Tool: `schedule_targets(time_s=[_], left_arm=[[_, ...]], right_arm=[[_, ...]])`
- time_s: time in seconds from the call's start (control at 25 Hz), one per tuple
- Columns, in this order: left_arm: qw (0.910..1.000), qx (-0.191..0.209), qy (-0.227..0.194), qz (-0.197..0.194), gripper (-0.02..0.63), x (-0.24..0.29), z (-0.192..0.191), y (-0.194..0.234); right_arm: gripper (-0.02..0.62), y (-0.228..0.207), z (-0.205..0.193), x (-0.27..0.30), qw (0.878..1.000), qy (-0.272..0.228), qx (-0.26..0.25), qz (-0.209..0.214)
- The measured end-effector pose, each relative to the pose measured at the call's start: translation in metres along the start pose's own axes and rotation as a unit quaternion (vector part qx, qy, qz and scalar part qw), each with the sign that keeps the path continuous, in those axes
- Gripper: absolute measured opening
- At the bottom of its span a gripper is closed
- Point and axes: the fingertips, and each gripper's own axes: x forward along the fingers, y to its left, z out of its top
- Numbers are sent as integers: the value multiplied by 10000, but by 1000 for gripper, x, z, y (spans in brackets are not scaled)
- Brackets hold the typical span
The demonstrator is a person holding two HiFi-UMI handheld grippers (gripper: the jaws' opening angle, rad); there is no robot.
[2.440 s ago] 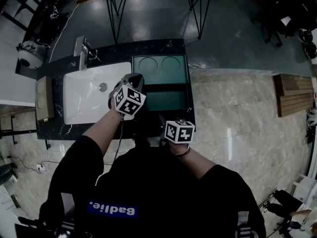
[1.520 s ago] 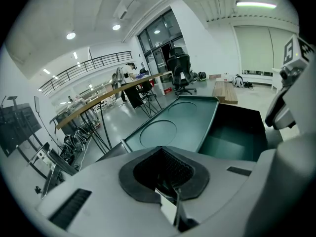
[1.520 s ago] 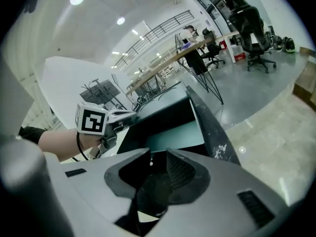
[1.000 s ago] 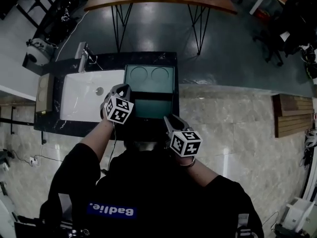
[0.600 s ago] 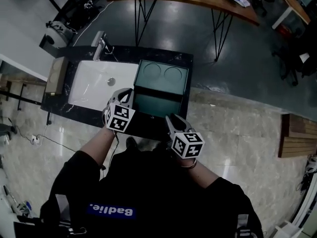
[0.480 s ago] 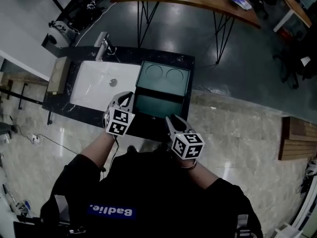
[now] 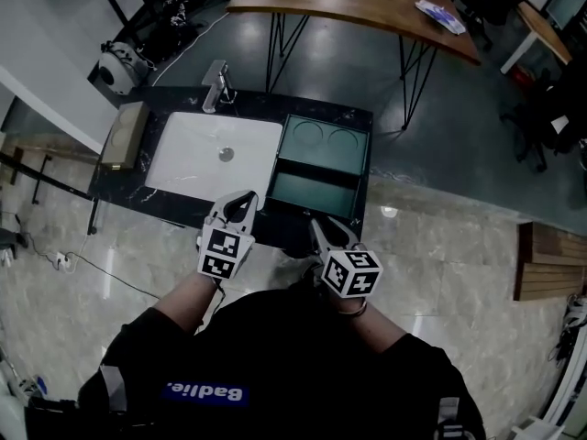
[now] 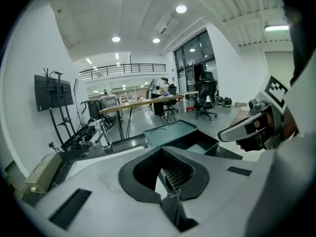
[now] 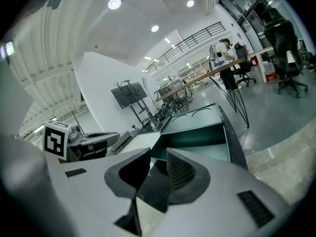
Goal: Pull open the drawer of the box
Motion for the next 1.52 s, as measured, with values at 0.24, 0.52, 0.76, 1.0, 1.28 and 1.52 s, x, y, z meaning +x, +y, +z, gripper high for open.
schedule_targets(time_s=[0.24, 0.52, 0.76, 1.0, 1.28, 1.52], left_arm=[[9991, 201, -349, -138, 2, -84, -25, -3], [9961, 266, -684, -483, 2, -168, -53, -19], [9890, -117, -961, -1115, 2, -216, -65, -54], [9785, -432, -1254, -1580, 2, -254, -56, -85], [9725, -630, -1487, -1678, 2, -274, -43, -102], [9626, -696, -1656, -2029, 2, -282, -14, -153]], right_arm=[[78, 69, -35, -18, 9995, -180, -193, -200], [78, 133, -85, -60, 9972, -367, -301, -581], [78, 166, -113, -100, 9948, -545, -338, -792], [77, 190, -116, -135, 9911, -825, -619, -844], [77, 212, -101, -156, 9799, -1119, -1593, -423], [77, 209, -84, -200, 9638, -1383, -2275, -139]])
